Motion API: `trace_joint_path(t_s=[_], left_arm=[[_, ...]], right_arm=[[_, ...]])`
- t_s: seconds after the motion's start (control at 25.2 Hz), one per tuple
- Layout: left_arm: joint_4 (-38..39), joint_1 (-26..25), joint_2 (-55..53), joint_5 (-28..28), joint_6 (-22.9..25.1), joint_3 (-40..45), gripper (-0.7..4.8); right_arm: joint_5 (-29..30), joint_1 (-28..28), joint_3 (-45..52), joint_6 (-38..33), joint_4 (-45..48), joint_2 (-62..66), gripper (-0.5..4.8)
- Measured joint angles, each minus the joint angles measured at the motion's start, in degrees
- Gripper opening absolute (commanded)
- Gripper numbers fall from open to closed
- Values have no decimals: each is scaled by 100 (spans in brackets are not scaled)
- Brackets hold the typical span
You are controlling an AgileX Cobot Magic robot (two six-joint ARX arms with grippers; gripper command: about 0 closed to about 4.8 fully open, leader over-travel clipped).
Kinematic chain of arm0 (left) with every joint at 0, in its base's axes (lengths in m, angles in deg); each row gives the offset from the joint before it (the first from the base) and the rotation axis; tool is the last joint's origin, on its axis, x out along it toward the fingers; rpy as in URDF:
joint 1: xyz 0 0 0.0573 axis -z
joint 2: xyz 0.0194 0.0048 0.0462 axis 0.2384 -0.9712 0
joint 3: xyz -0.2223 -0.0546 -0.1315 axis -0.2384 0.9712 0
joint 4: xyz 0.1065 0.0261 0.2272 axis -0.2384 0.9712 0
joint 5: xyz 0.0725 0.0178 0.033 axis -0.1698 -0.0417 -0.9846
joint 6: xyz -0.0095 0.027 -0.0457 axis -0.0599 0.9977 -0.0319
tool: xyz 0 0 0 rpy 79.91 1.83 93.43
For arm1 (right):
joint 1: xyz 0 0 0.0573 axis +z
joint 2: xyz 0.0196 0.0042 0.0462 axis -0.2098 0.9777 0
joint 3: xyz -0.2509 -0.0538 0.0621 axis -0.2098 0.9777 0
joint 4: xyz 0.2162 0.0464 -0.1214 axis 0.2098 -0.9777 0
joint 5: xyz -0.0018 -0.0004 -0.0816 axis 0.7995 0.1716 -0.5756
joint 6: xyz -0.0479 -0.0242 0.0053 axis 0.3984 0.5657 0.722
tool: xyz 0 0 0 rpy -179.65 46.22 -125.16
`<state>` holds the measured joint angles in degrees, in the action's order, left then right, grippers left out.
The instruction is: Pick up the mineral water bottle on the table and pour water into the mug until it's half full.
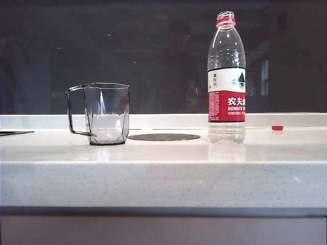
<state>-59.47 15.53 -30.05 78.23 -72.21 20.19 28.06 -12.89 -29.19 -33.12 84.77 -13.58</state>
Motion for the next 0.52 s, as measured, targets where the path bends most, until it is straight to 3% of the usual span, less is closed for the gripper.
trace_joint_path(t_s=[0.52], left_arm=[[0,195,0,-28,-2,0,-4]], right_arm=[[2,0,0,0,0,0,-5]])
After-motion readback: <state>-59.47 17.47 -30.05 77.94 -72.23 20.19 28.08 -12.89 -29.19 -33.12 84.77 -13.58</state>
